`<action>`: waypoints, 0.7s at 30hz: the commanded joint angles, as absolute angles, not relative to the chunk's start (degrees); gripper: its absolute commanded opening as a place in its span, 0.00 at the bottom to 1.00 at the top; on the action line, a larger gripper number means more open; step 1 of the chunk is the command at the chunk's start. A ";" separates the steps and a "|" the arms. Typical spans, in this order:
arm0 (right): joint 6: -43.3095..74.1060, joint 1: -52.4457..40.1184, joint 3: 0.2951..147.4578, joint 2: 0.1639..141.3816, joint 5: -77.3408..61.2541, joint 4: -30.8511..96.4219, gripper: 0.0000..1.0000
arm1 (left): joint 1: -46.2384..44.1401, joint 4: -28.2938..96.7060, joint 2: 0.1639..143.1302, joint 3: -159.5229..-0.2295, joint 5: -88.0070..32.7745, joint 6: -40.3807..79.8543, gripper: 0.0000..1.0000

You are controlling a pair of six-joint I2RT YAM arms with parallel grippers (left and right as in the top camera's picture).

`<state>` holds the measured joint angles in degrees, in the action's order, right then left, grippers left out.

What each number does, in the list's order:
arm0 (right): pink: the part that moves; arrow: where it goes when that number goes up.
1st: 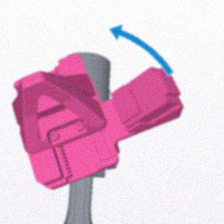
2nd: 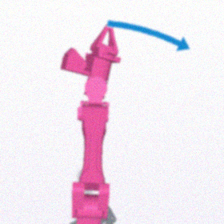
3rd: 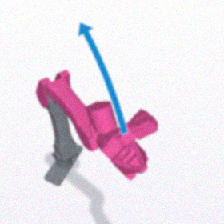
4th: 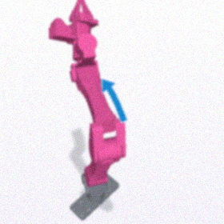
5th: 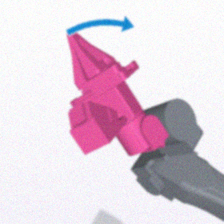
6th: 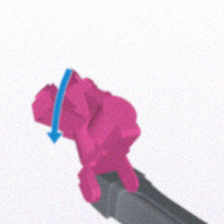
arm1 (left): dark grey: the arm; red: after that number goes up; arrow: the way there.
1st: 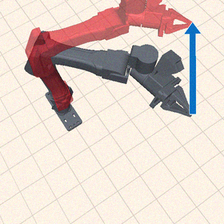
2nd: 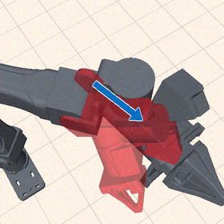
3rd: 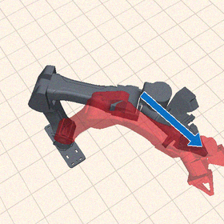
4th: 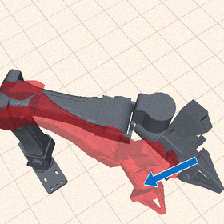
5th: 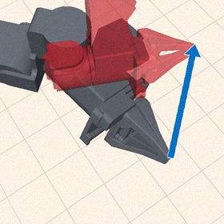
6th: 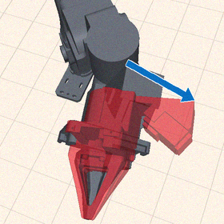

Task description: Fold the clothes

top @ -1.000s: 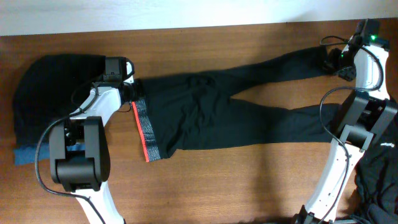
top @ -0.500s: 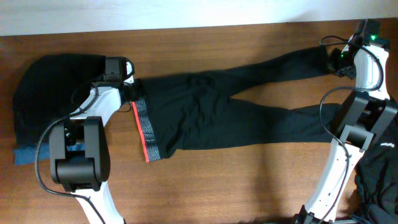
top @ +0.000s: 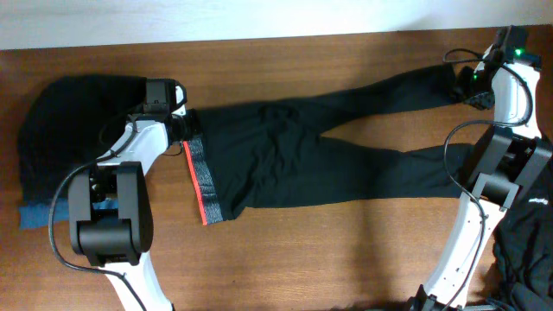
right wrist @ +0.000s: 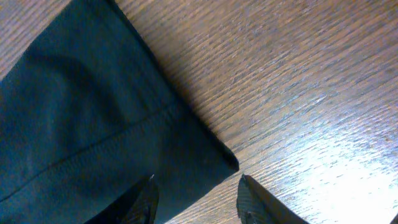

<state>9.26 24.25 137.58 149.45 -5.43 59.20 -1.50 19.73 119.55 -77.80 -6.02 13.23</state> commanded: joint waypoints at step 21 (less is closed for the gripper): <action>9.28 24.58 135.63 147.96 -8.64 55.94 0.04 | -1.50 21.71 122.96 -75.99 -6.24 13.19 0.19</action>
